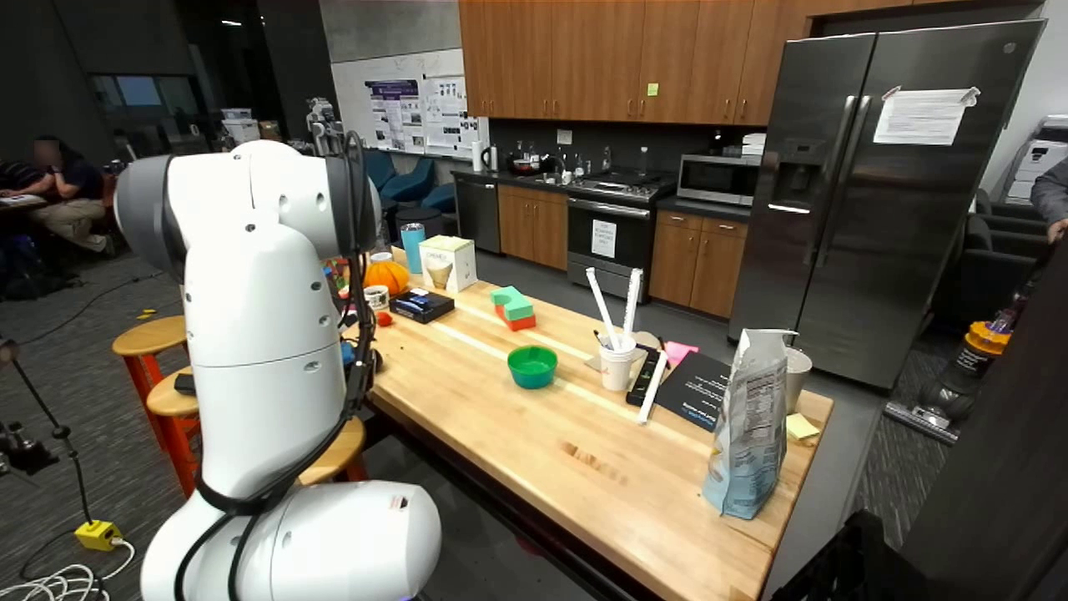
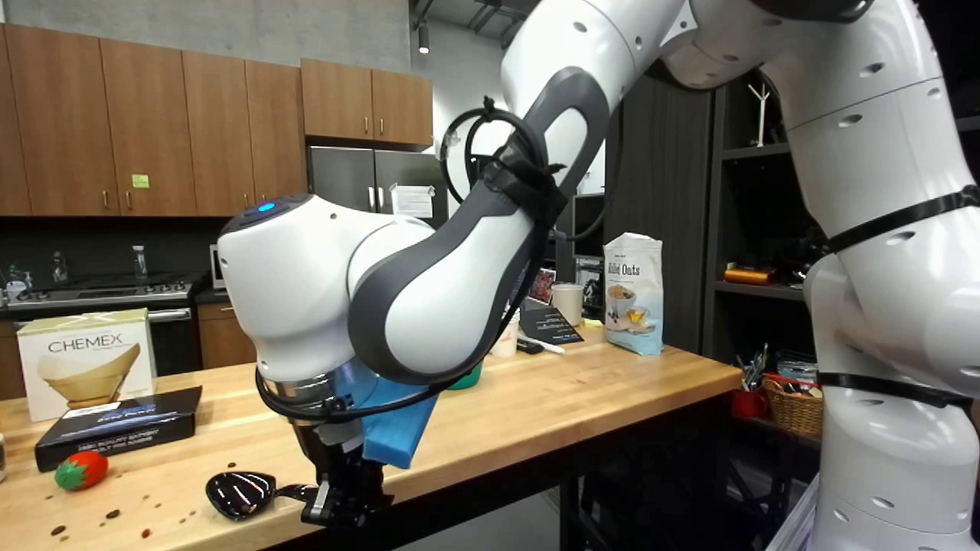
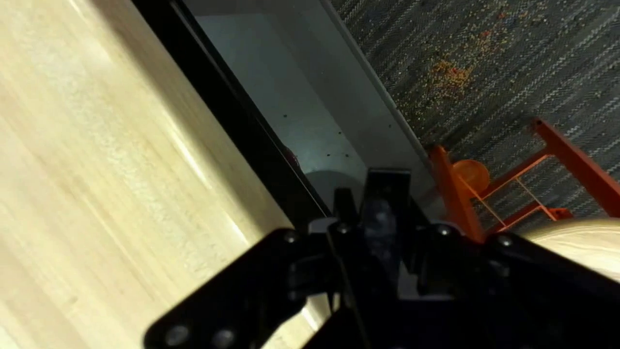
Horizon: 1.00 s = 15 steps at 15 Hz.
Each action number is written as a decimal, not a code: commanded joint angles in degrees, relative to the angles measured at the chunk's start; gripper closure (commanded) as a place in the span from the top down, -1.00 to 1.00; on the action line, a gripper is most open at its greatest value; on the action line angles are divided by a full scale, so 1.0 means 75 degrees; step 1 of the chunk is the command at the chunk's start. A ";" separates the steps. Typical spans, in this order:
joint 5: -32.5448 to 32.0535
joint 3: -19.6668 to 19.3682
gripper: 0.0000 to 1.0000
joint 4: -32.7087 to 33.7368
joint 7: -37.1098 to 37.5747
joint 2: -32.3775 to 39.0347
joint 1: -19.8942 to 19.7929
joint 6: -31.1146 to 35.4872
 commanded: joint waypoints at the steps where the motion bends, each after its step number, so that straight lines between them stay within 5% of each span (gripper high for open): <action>1: 0.0424 -0.0111 -0.88 0.0040 0.0790 -0.0078 0.0126 -0.0310; 7: 0.1312 -0.0038 -0.88 0.0221 0.1714 -0.0028 0.0085 -0.0905; 15: 0.1250 -0.0027 -0.88 0.0222 0.1710 -0.0045 0.0083 -0.0952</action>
